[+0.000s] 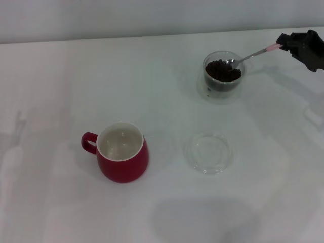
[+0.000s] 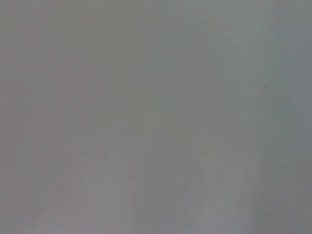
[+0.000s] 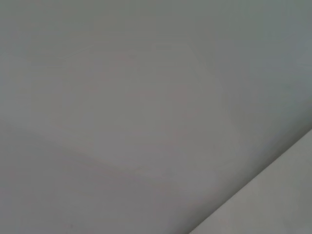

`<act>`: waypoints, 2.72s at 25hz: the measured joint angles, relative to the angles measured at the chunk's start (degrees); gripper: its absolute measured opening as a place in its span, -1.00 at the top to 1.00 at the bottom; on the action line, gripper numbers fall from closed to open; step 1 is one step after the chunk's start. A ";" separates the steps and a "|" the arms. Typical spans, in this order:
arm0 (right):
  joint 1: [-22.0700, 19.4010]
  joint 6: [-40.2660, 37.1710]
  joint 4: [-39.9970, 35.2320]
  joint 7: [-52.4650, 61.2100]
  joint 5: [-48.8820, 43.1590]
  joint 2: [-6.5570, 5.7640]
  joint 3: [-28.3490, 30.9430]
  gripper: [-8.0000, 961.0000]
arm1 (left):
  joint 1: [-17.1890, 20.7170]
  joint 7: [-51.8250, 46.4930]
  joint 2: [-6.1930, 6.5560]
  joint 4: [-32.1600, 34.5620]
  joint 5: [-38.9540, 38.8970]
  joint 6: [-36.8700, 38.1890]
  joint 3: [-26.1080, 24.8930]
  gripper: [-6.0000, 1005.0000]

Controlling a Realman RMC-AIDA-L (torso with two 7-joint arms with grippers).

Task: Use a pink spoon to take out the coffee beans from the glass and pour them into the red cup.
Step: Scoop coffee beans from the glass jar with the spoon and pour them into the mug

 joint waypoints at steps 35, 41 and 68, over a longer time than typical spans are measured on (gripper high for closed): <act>6.92 -12.74 13.35 6.97 -0.11 -8.77 0.99 0.69 | 0.44 0.00 -0.09 0.01 0.00 -0.53 0.00 -0.60; 8.35 -15.43 13.36 8.01 -0.69 -8.24 -0.74 0.69 | 0.44 0.00 -0.16 0.13 0.01 -0.53 0.06 -0.60; 12.50 -18.34 1.76 4.50 -3.88 3.82 -12.59 0.67 | 0.31 0.00 -0.26 0.45 0.00 -0.93 0.00 -0.60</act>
